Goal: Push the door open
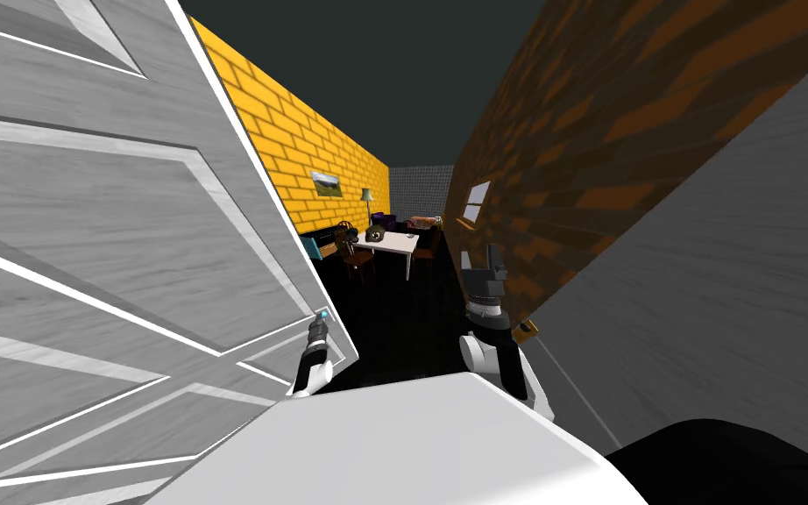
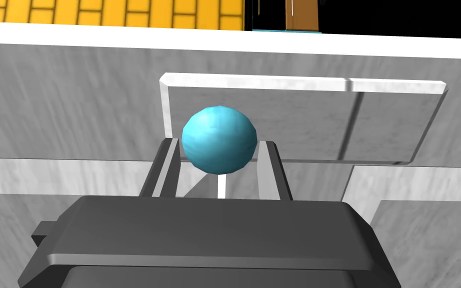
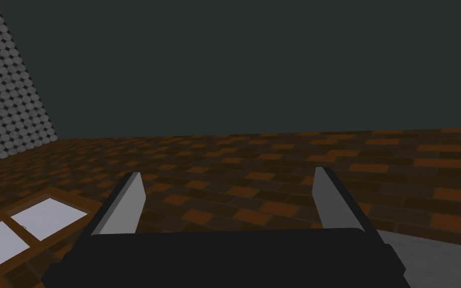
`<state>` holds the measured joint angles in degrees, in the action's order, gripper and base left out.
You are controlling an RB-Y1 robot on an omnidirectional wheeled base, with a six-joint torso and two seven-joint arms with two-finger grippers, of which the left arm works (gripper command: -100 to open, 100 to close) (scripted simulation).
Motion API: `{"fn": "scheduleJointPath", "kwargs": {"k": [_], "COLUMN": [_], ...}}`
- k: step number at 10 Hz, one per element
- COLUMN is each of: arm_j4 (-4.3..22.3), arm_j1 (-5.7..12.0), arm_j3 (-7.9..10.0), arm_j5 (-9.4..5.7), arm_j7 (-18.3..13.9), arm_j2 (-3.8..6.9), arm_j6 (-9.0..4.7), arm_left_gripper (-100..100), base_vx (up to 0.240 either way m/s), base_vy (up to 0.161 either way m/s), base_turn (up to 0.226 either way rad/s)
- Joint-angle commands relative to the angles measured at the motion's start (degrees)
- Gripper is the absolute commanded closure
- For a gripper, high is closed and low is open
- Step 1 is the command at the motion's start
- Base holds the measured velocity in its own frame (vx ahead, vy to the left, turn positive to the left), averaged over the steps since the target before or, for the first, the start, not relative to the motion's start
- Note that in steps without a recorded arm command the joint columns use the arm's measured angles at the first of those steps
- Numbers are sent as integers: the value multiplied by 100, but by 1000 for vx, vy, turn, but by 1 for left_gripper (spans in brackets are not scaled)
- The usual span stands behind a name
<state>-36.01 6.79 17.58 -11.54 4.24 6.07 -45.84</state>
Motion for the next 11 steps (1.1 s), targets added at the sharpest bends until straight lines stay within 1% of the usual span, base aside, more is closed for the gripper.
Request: {"fn": "scheduleJointPath", "kwargs": {"k": [1, 3, 4, 5, 8, 10, 11], "arm_j4": [57, 60, 188, 192, 200, 209, 212], "arm_j1": [49, 54, 84, 85, 74, 63, 59], "arm_j3": [109, 210, 172, 273, 431, 590, 655], "arm_j5": [-65, -127, -105, -167, -266, -366, -406], "arm_j7": [27, 62, 36, 72, 134, 196, 221], "arm_j2": [51, 69, 69, 98, 129, 161, 174], "arm_j6": [-19, 0, -65, -78, -79, -81, -81], "arm_left_gripper": [100, 100, 100, 100, 100, 100, 100], "base_vx": [186, 185, 89, 130, 215, 232, 228], "base_vy": [-40, -22, 3, -8, 7, 2, 64], "base_turn": [60, 53, 25, 35, 48, 52, 46]}}
